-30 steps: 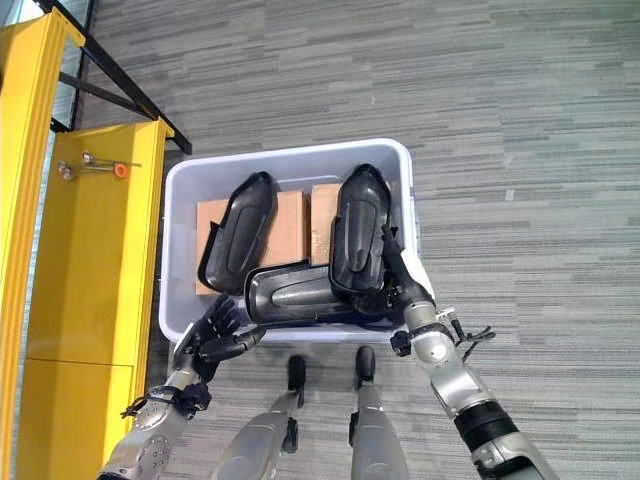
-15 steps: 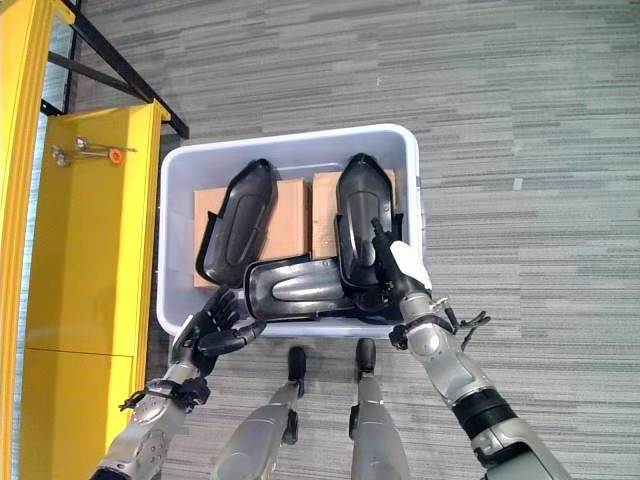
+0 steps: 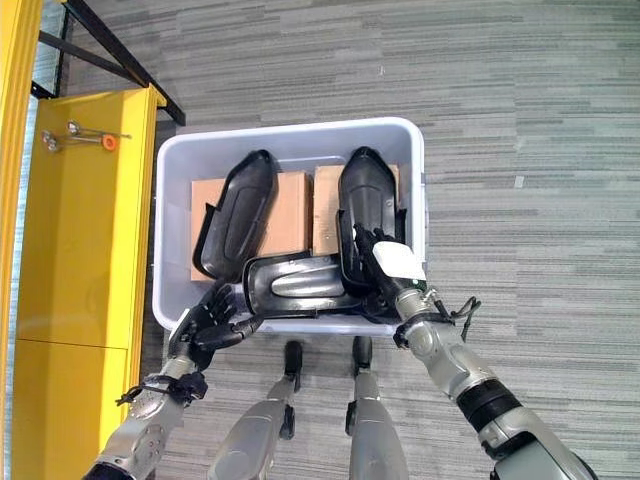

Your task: Move parts from the plastic box to the shelf.

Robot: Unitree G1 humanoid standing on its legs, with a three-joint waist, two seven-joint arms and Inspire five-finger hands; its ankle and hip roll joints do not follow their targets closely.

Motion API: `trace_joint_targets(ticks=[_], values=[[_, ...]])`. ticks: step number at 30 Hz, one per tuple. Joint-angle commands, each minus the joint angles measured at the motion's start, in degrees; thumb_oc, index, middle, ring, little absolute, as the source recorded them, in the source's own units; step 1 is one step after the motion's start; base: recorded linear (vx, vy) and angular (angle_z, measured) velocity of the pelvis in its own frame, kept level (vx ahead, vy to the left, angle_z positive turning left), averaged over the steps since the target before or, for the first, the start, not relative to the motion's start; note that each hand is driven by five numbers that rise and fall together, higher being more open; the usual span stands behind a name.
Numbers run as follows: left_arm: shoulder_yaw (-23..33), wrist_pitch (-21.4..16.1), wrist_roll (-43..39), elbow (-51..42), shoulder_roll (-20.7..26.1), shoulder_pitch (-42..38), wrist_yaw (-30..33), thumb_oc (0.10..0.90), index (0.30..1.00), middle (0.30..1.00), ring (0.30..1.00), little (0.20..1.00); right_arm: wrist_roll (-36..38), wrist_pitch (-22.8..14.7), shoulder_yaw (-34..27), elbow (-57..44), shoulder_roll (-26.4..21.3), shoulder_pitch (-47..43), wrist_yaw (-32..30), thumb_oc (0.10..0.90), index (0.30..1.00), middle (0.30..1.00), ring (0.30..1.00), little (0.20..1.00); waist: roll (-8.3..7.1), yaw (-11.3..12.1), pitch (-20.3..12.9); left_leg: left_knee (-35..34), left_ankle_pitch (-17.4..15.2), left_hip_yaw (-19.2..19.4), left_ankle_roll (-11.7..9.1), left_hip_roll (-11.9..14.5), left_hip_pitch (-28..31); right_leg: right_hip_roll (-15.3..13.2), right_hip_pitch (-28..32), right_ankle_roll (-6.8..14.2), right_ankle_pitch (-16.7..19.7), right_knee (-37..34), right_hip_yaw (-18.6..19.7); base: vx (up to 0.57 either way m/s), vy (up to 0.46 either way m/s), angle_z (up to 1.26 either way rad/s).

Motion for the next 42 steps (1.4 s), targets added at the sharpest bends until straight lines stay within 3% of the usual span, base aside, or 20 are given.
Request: trace_joint_targets(ticks=[1,9,21,33,36,42], values=[[-0.79,-2.43,0.11,-3.23,3.22,2.76,0.97,0.9,1.0,1.0,1.0,1.0,-2.55,-1.99,2.08,-1.16,-0.91,-5.33,-2.45,0.9,1.0,1.0,1.0,1.0,-3.25,0.69,-2.8,-0.48,0.62,-0.05,-1.39,1.7,-0.81,-8.16,1.08,6.66,-4.05,0.23,0.92,0.0,0.0,0.0],[-0.64,-2.73,-0.37,-4.13,3.43,2.49,1.94,0.9,1.0,1.0,1.0,1.0,-3.95,-0.58,2.28,0.79,-2.42,-9.46,-4.77,0.9,1.0,1.0,1.0,1.0,-2.53,1.29,-1.47,-0.48,0.83,-0.02,-1.43,1.63,-1.9,-8.31,-0.41,6.6,-4.34,1.15,1.11,-0.01,0.0,0.02],[-1.11,-3.13,-0.54,-4.73,3.17,1.59,3.86,0.9,1.0,1.0,1.0,1.0,-0.8,0.98,-0.27,3.3,0.09,-10.37,-9.39,0.9,1.0,1.0,1.0,1.0,0.0,1.39,1.44,0.11,1.47,0.52,-1.14,1.03,-5.33,-9.0,-6.23,6.25,-5.65,6.28,2.39,-0.02,0.007,-0.02],[-1.39,-3.72,-0.76,-4.9,3.04,1.36,4.78,0.9,1.0,1.0,1.0,1.0,0.71,2.41,-0.82,8.27,3.63,-11.84,-13.14,0.9,1.0,1.0,1.0,1.0,1.47,1.5,2.48,0.44,1.81,1.33,-1.08,0.6,-7.83,-8.95,-9.93,6.26,-5.47,7.87,3.62,-0.01,0.003,-0.04],[-1.6,-3.76,-1.07,-4.74,2.82,1.1,4.86,0.9,1.0,1.0,1.0,1.0,1.18,2.51,0.11,10.24,4.52,-12.42,-13.07,0.4,0.3,0.3,0.3,0.3,1.7,1.55,2.53,0.27,1.92,1.44,-1.09,0.5,-8.09,-9.0,-10.46,6.3,-5.31,8.02,3.7,0.0,0.0,0.0],[-1.85,-3.79,-0.72,-4.57,2.79,0.85,4.96,0.9,1.0,1.0,1.0,1.0,0.66,2.6,1.61,11.88,4.92,-12.35,-12.54,0.4,0.3,0.3,0.3,0.3,1.82,1.41,2.54,0.07,1.86,1.62,-1.03,0.3,-8.03,-8.97,-10.67,6.32,-5.3,8.08,3.86,0.0,0.0,0.0]])
